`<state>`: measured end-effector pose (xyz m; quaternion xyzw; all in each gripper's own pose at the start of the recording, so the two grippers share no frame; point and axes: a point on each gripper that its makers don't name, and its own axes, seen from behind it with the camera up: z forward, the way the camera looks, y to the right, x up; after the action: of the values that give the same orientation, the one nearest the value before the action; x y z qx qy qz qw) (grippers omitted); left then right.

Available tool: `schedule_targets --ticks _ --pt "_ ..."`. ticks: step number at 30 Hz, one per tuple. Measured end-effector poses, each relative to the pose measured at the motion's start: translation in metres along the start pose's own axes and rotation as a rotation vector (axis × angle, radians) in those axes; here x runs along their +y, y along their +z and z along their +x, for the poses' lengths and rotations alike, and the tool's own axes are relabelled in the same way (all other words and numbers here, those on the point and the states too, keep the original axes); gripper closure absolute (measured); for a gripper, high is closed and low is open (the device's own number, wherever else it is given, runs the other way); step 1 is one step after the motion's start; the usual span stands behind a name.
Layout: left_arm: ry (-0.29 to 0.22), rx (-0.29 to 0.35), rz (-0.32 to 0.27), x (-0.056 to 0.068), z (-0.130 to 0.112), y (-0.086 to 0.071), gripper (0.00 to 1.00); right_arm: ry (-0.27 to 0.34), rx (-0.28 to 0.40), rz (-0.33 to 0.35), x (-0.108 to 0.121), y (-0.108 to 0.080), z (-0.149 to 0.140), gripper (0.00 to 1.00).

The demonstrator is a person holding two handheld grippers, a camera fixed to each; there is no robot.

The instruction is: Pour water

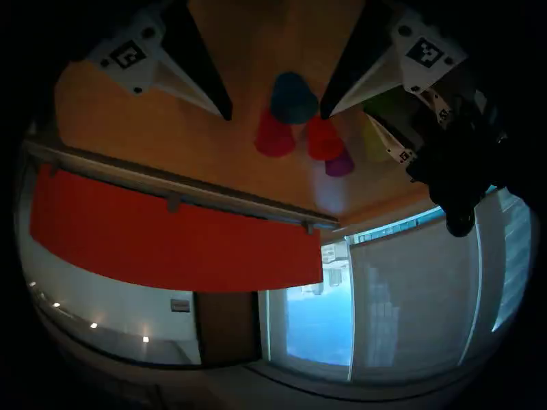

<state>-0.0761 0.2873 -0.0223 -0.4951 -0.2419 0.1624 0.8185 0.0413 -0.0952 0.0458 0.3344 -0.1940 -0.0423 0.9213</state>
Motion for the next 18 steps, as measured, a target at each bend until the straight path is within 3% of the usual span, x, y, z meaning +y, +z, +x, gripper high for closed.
schedule_targets --ticks 14,18 --pt "0.014 0.030 0.013 -0.0021 0.0064 0.0050 0.02 -0.001 -0.009 0.000 0.0004 0.0027 -0.0051 0.01" --pt "0.021 0.028 0.009 -0.0008 0.0063 0.0050 0.10 -0.001 -0.010 0.000 0.0008 0.0027 -0.0054 0.01"
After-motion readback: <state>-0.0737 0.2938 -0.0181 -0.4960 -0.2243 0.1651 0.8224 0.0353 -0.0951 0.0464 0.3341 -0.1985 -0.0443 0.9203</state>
